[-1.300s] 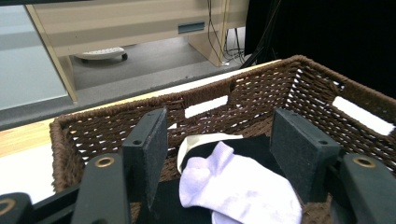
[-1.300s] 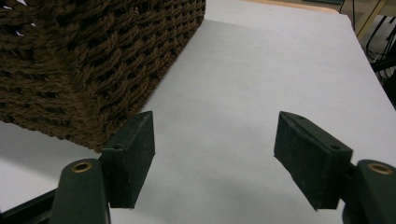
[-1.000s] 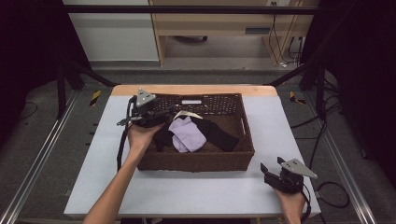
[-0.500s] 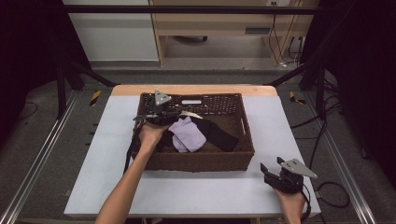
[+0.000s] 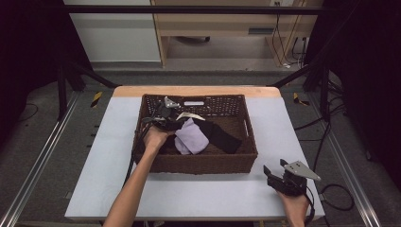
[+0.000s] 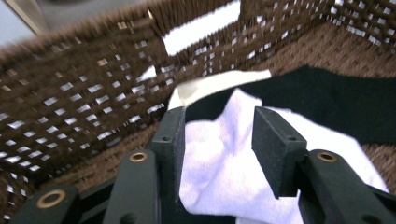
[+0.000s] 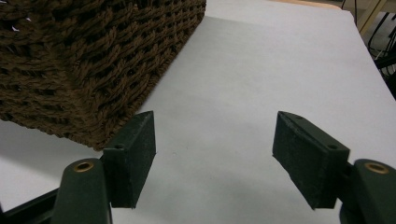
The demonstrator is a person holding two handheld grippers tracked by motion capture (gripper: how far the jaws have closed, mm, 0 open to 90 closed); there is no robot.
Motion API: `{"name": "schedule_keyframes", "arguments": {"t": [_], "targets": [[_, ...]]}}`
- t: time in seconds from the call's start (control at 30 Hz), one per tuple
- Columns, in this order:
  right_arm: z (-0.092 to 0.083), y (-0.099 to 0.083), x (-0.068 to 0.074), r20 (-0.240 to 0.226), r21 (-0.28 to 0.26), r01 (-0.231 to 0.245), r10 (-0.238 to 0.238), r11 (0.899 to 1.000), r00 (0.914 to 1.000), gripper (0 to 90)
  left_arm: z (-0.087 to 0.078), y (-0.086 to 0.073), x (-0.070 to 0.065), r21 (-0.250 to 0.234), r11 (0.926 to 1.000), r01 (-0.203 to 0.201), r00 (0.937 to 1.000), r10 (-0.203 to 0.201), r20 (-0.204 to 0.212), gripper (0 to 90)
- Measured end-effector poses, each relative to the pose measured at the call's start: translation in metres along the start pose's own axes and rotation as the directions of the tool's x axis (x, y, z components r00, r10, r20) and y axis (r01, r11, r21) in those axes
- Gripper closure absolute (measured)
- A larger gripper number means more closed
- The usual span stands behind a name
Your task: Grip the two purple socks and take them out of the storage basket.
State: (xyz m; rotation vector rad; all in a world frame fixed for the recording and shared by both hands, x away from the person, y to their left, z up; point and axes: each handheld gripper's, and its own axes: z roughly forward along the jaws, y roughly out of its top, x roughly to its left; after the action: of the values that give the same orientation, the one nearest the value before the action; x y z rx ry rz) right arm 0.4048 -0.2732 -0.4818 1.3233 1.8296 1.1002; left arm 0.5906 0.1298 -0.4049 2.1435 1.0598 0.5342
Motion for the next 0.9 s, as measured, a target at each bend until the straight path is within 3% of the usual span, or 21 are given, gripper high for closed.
{"name": "schedule_keyframes", "arguments": {"t": [0.43, 0.63, 0.9], "targets": [[0.002, 0.0, 0.001, 0.002, 0.009, 0.007, -0.007, 1.0, 1.0, 30.2, 0.014, -0.005, 0.002, 0.116, 0.9925, 0.038, 0.9992, -0.039, 0.011, 56.6], [0.003, -0.001, 0.001, 0.005, 0.01, 0.018, -0.018, 1.0, 0.9998, 30.1, 0.017, -0.006, 0.0, 0.153, 0.9881, 0.02, 0.9997, -0.022, 0.008, 53.7], [0.002, -0.001, 0.002, 0.006, 0.01, 0.018, -0.018, 1.0, 0.9998, 30.1, 0.023, -0.007, 0.001, 0.241, 0.9699, 0.038, 0.9987, -0.045, 0.023, 63.8]]}}
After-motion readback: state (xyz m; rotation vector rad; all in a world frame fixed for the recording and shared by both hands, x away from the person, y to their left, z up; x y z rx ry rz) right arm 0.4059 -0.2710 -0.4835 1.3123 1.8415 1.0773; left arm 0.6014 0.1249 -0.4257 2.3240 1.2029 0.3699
